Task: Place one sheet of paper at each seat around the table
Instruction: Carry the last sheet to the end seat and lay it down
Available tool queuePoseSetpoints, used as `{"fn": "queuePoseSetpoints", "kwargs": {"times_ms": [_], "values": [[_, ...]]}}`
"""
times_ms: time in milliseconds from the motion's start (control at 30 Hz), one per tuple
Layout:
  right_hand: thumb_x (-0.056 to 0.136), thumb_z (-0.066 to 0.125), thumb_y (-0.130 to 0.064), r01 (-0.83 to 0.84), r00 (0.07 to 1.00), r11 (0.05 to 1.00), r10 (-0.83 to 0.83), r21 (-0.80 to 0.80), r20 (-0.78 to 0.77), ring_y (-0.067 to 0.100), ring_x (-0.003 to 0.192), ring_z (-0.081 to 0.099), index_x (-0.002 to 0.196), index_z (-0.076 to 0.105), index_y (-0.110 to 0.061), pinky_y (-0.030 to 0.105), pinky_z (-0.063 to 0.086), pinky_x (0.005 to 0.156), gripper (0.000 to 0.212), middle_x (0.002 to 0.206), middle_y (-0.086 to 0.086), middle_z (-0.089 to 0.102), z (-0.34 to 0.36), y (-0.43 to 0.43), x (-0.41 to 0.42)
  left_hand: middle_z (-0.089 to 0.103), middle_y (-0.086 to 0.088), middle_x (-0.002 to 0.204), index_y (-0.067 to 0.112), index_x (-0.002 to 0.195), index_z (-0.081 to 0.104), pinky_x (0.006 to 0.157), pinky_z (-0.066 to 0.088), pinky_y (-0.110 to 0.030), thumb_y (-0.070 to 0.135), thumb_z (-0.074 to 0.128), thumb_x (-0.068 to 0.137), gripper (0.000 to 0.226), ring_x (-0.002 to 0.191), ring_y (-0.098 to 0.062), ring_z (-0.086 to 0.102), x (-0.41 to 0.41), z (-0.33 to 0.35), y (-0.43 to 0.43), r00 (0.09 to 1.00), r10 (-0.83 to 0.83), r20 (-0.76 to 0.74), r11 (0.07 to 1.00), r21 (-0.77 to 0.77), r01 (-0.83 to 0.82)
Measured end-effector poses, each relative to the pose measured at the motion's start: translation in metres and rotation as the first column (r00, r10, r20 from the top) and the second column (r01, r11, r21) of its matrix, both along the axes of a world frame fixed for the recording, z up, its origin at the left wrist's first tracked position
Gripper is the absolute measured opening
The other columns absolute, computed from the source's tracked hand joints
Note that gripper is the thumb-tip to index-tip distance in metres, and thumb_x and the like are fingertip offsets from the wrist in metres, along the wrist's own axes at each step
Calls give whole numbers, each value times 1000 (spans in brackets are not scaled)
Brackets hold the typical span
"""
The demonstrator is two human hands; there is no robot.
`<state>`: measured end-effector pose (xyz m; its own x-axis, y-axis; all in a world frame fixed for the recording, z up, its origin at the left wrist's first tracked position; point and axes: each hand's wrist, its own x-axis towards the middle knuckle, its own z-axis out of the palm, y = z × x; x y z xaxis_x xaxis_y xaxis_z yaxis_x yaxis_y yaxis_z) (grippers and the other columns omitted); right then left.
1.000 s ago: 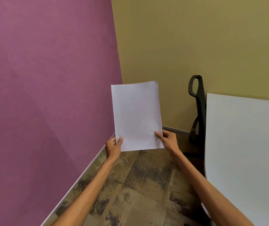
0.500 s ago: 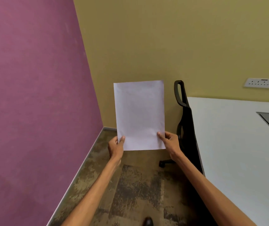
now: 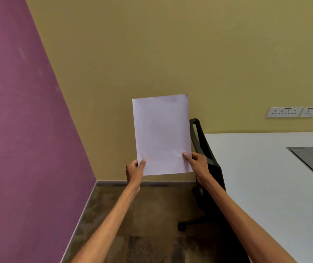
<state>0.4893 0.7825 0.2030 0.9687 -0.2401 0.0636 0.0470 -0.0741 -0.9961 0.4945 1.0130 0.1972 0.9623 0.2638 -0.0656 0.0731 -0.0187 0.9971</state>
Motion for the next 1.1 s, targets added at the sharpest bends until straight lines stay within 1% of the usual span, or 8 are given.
{"fn": "queuePoseSetpoints", "kwargs": {"times_ms": [100,267,500,700,800,933,1033,1100], "values": [[88,69,-34,50,999,999,-50,22,-3,10,87,70,87,71,-27,17,55,66,7,97,-1,73,0,-7,35,63,-8,83,14,80,62,69,44,-33,20,63,94,16,76,-20,54,46,3,-6,997,-72,4,997,16,72],[88,70,-33,159,987,986,-158,51,-19,19,93,70,91,74,-19,33,57,83,14,99,2,74,-7,-23,89,55,-7,84,14,86,57,72,41,-33,22,63,93,13,80,-16,49,131,-4,-21,978,-210,6,977,48,210],[87,72,-29,352,936,924,-352,147,-31,15,89,73,95,74,-20,28,59,77,13,99,-3,76,1,-39,154,58,-8,80,11,83,60,67,41,-33,25,64,93,18,73,-19,52,248,7,-48,904,-426,45,902,96,421],[90,69,-26,481,877,871,-479,104,-41,10,78,73,87,76,-14,20,57,66,14,91,0,77,2,-67,168,41,-8,74,13,78,50,65,29,-32,23,65,91,23,69,-18,37,320,14,-99,848,-529,33,844,127,522],[90,69,-23,571,821,817,-566,83,-72,-3,66,68,84,76,-11,8,49,55,14,85,-3,75,-2,-90,172,51,-6,81,16,85,55,71,37,-31,24,65,91,14,76,-16,47,342,11,-134,770,-638,4,763,138,631],[89,70,-20,664,746,744,-653,71,-130,-5,57,63,84,76,-5,7,46,52,17,79,-2,73,-14,-131,180,63,-7,83,11,83,63,72,45,-33,22,66,90,13,76,-19,56,369,2,-192,712,-702,-12,705,132,697],[88,72,-20,706,706,704,-693,73,-147,-2,57,62,81,75,-4,10,48,54,18,77,-2,72,-16,-170,189,62,-9,80,2,79,66,69,42,-32,22,66,90,23,83,-22,56,390,0,-243,675,-738,-8,661,194,725],[88,72,-20,725,687,684,-711,76,-152,-2,59,64,81,76,-5,9,48,54,17,79,0,73,-14,-198,195,65,-19,90,-8,86,66,78,49,-36,26,66,90,34,96,-34,59,403,-3,-280,660,-750,-37,637,226,737]]}}
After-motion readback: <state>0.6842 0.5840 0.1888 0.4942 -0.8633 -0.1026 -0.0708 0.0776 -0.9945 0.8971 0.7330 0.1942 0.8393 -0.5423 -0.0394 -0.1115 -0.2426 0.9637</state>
